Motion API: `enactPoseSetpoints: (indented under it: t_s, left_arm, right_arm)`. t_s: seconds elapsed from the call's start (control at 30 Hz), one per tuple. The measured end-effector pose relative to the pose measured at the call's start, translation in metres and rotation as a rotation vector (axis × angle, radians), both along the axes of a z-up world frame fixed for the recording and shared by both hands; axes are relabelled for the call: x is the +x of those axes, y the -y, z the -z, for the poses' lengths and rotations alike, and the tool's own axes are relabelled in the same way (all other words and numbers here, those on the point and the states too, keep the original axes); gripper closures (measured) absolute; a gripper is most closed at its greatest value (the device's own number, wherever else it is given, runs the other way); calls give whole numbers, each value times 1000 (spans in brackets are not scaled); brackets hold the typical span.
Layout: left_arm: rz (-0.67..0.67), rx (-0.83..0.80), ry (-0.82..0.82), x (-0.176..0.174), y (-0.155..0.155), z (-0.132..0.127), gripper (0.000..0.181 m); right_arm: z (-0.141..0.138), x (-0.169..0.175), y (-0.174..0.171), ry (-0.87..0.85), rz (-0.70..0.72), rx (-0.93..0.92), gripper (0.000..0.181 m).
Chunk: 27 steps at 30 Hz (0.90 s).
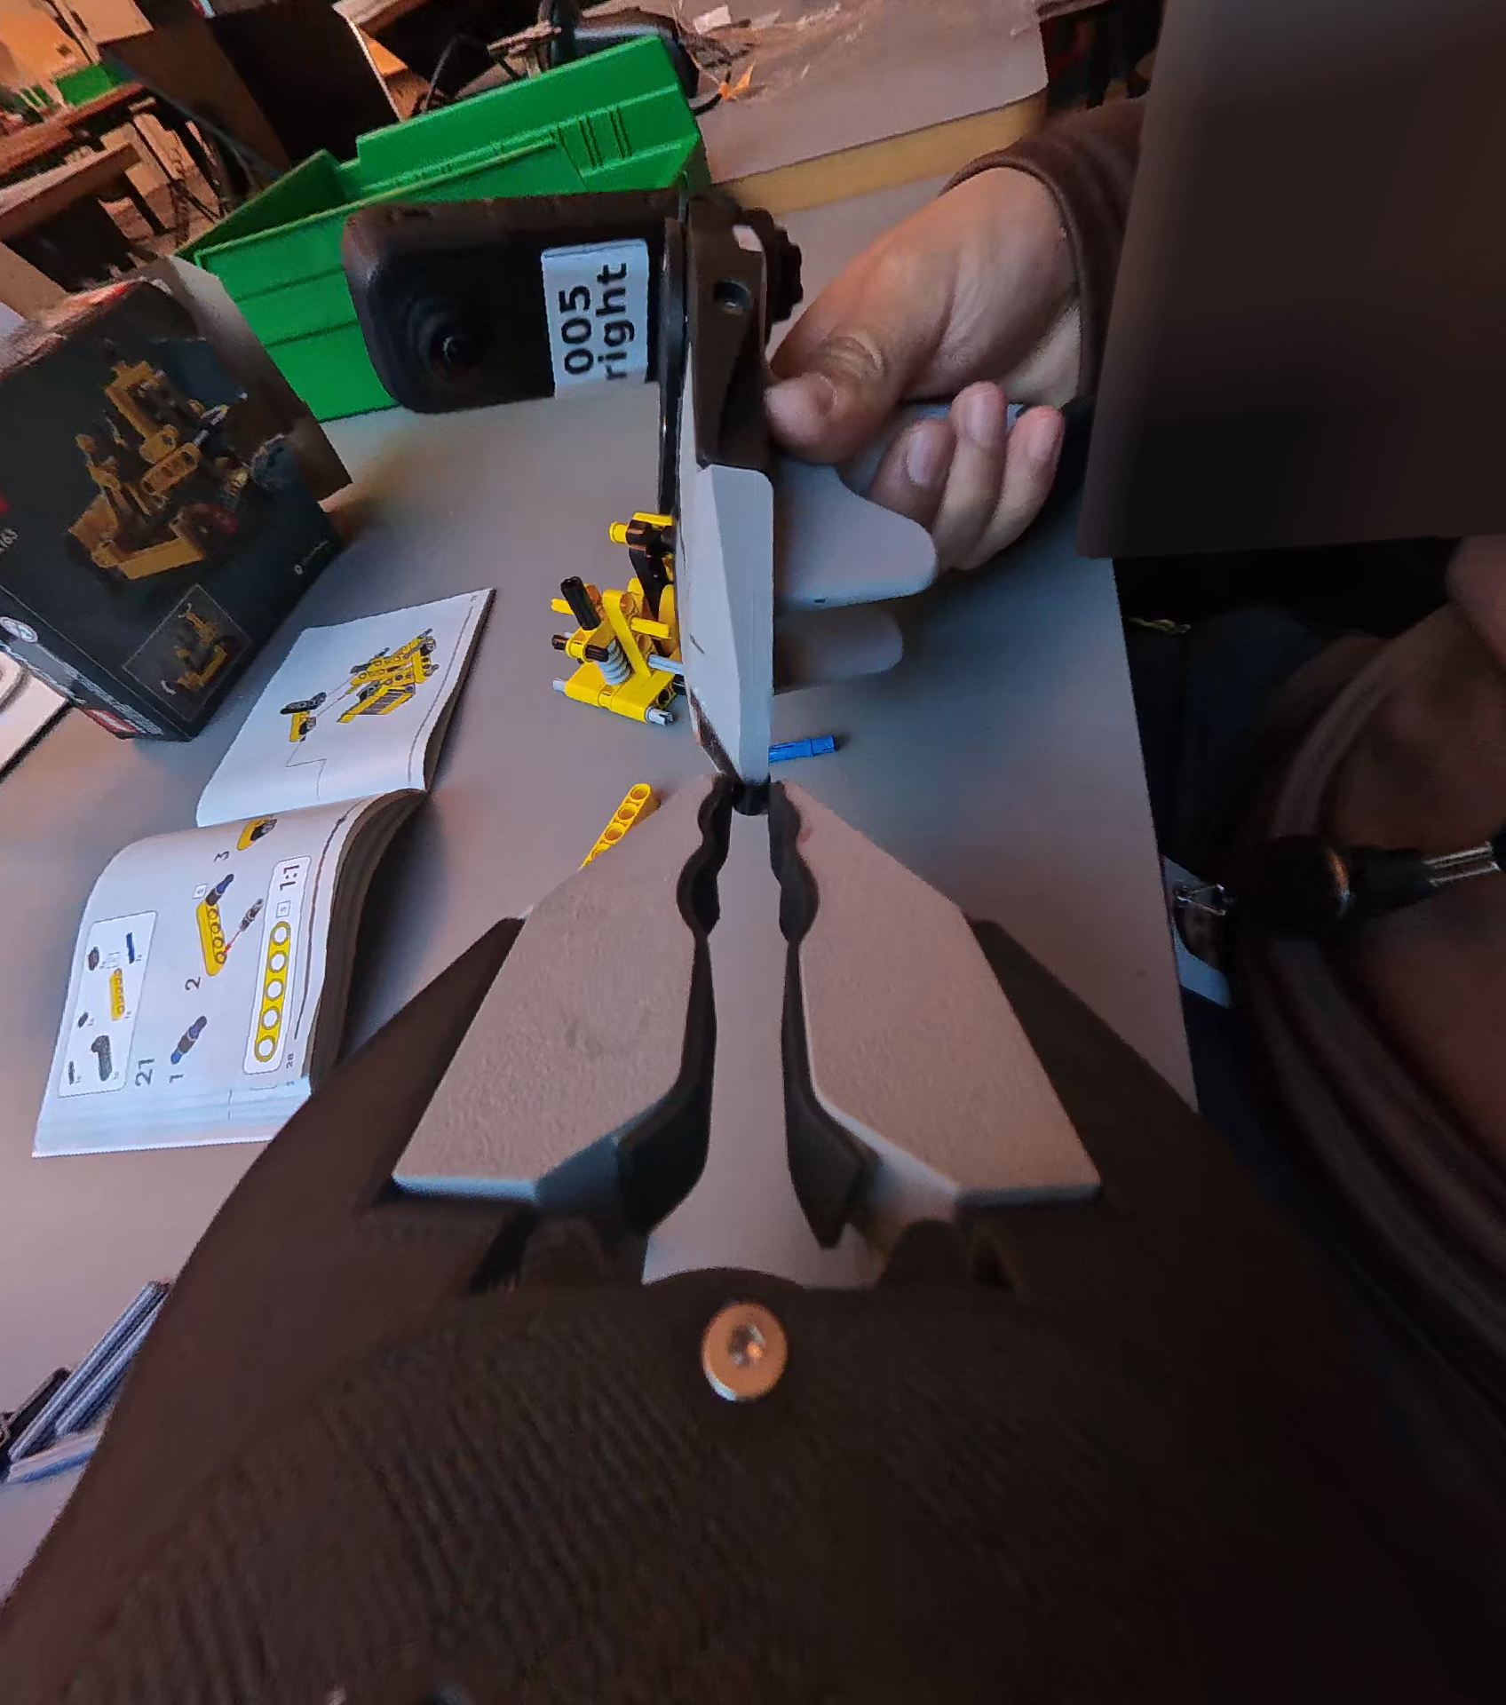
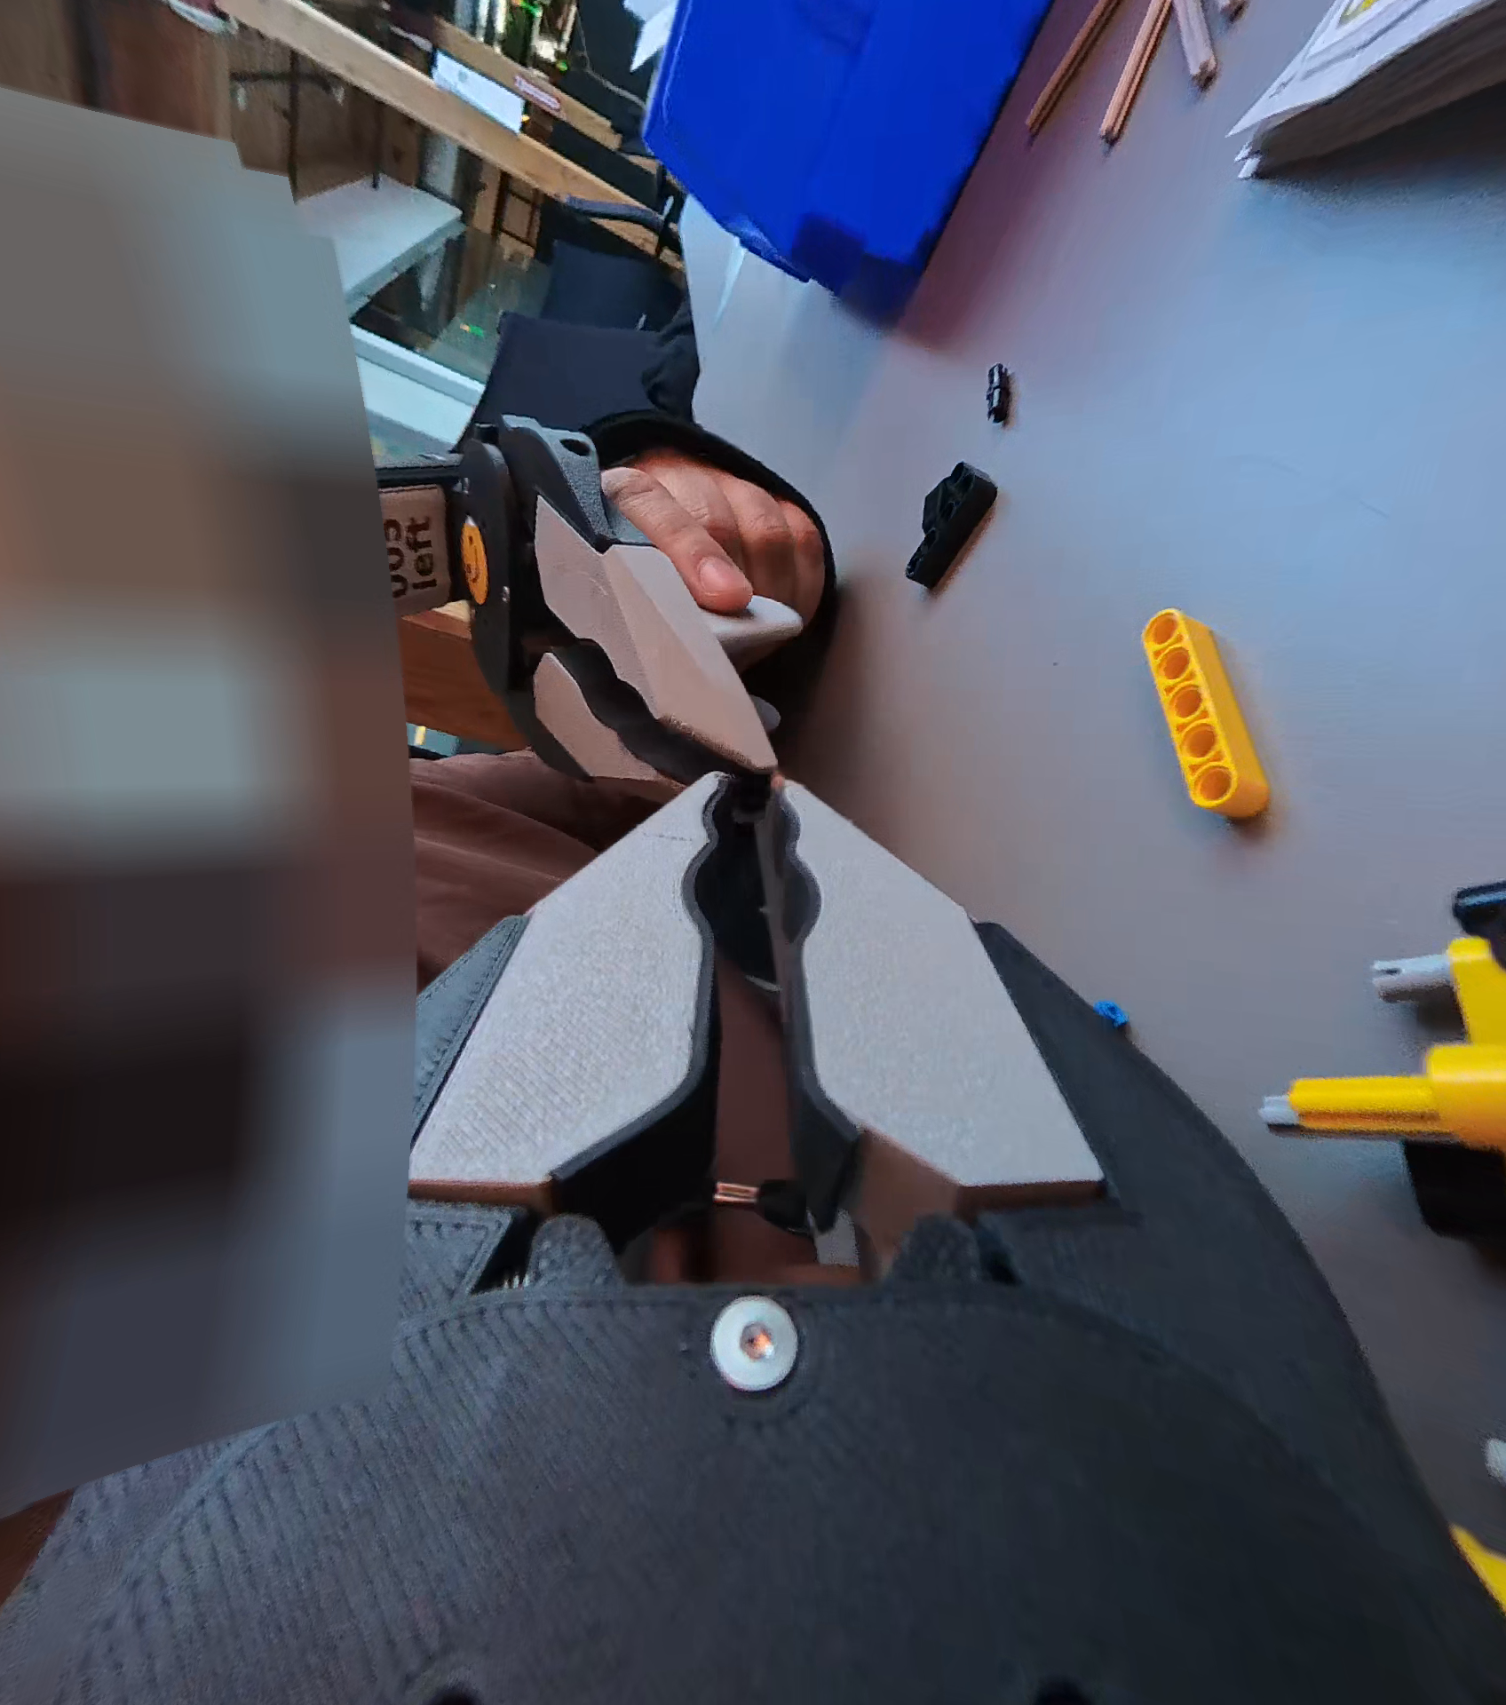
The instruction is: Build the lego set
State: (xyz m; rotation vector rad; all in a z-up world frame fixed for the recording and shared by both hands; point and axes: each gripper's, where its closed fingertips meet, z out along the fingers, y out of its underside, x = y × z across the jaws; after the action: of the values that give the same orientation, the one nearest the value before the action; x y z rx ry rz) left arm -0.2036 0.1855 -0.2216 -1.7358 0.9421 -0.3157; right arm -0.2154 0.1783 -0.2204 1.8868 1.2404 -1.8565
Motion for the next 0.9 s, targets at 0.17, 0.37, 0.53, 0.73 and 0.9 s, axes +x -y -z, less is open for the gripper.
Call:
enactPoseSetpoints:
  t_s: [0.17,0.37,0.53,0.73,0.9]
  left_arm:
    - [-13,-54,-12,-1,-4,7,176]
    - [31,-224,60,6,-3,15,177]
    - [267,-496,255,26,13,11,177]
    - [474,-653,271,34,23,12,176]
    - [586,-636,213,41,24,12,177]
  right_arm:
    - [7,5,-12,-11,42,311,181]
    - [-4,12,-10,-155,4,640,176]
    - [4,32,10,-387,-264,1058,168]
    - [3,41,17,-548,-398,1231,169]
    - [1,45,16,-619,-463,1420,175]
